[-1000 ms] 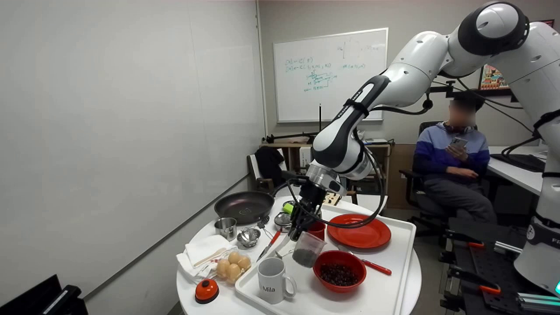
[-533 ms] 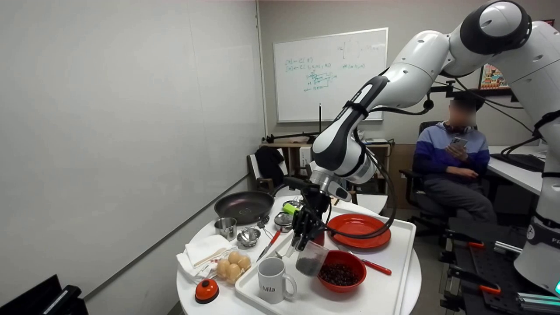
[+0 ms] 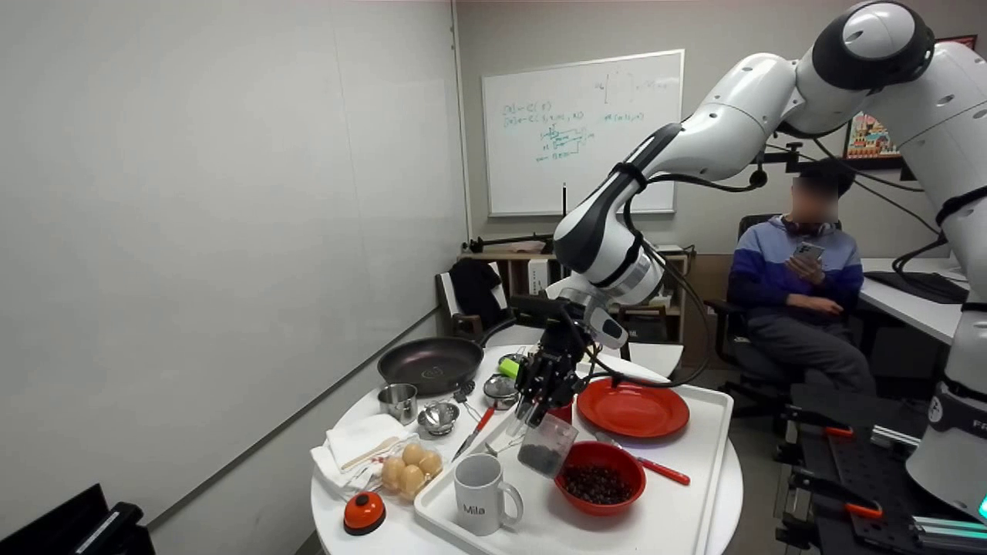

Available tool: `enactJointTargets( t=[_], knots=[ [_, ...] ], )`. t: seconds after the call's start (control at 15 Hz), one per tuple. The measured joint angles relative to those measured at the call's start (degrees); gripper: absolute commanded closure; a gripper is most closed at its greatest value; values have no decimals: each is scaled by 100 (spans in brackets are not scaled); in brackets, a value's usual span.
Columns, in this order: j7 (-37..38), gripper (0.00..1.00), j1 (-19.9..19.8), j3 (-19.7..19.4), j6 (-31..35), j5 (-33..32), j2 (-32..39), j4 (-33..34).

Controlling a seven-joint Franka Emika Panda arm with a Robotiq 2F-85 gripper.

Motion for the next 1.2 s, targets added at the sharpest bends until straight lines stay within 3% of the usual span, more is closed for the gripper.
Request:
enactJointTargets(
  t=[0.13, 0.27, 0.47, 0.6, 0.87, 1.2],
  knots=[
    [-801, 90, 75, -435, -672, 827, -94, 23],
    [-1259, 90, 370, -1109, -1496, 1320, -184, 34],
    [-1466, 90, 1018, -2193, -2615, 1598, -245, 64],
    [-1493, 90, 1392, -2717, -3106, 1660, -249, 74],
    [-1510, 90, 1873, -3336, -3771, 1700, -250, 96],
    [-1683, 89, 1994, -3758, -4608, 1851, -249, 139]
  ],
)
